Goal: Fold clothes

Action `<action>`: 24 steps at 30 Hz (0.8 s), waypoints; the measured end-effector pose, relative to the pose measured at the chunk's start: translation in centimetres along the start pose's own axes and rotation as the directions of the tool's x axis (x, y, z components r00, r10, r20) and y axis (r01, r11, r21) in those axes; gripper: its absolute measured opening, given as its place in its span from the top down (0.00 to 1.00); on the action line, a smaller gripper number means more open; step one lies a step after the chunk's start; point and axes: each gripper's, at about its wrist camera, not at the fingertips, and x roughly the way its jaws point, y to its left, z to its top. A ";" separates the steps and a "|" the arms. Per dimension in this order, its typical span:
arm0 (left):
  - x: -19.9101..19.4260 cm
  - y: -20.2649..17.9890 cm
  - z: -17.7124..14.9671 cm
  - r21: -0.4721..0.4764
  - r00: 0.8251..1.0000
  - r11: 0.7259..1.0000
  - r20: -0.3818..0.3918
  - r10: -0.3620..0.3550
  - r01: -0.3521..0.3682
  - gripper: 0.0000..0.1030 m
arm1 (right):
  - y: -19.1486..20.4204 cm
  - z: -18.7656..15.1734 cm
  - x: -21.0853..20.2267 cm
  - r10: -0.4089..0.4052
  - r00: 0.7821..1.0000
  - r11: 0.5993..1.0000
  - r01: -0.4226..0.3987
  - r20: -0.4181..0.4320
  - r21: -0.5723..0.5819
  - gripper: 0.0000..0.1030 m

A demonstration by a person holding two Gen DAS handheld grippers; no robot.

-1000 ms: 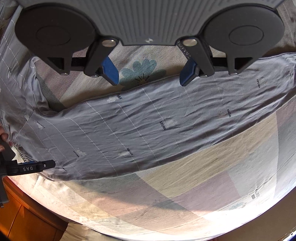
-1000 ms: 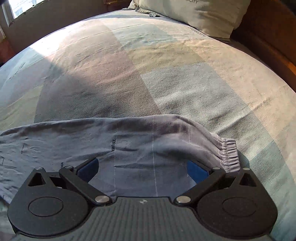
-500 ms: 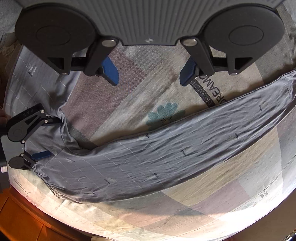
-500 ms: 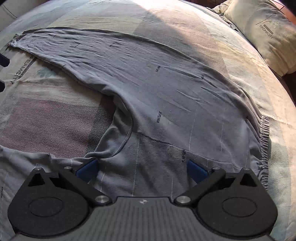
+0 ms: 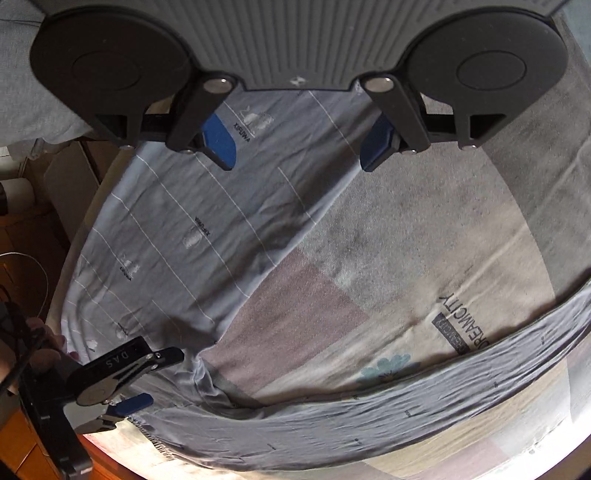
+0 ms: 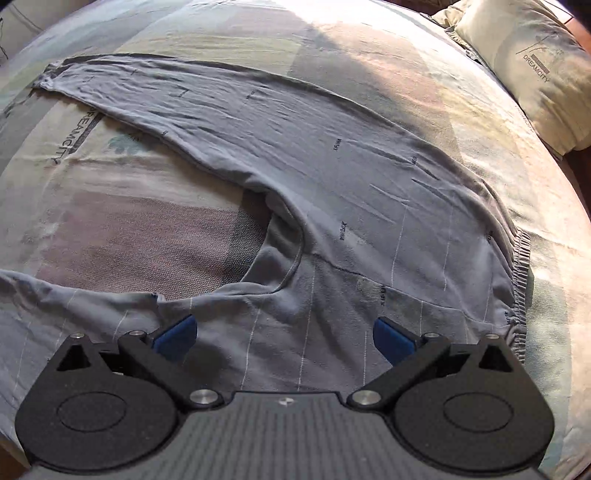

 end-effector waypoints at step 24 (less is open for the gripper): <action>0.8 4.0 -9.0 -0.307 0.998 0.950 0.047 -0.039 0.052 0.22 | 6.3 -1.4 0.5 0.152 0.984 0.986 -0.157 -0.088 -0.048 0.00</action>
